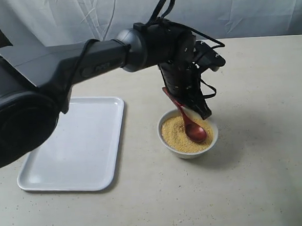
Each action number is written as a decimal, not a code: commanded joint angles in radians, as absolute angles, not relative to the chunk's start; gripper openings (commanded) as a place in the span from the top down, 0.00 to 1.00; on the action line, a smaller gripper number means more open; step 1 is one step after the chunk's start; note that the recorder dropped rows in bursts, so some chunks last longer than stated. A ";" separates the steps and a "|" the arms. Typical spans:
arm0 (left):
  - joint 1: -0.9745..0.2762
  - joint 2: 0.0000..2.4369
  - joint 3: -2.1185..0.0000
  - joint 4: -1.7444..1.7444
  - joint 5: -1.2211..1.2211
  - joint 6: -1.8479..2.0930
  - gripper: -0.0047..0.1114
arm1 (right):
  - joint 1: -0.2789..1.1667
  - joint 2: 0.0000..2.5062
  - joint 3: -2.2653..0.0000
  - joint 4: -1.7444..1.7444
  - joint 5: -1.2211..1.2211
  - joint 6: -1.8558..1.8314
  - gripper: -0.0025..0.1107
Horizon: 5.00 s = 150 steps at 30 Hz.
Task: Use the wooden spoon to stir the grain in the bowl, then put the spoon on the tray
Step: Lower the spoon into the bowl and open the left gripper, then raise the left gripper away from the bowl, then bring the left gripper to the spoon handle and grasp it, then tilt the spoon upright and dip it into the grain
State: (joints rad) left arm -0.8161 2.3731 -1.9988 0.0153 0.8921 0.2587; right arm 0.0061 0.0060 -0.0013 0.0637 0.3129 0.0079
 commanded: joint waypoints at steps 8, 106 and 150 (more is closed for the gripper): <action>-0.818 2.367 -2.009 0.123 1.100 0.051 0.96 | 0.000 0.000 0.000 0.060 0.304 0.000 0.98; -0.889 1.922 -0.506 -0.408 -1.024 -1.387 0.49 | 0.000 0.000 0.000 0.060 0.304 0.000 0.98; -0.797 2.071 -0.657 -0.195 -1.221 -1.481 0.96 | 0.000 0.000 0.000 0.060 0.304 0.000 0.98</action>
State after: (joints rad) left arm -0.7996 2.0671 -0.6558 -0.2242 -1.2063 -1.4762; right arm 0.0061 0.0060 -0.0013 0.0637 0.3129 0.0079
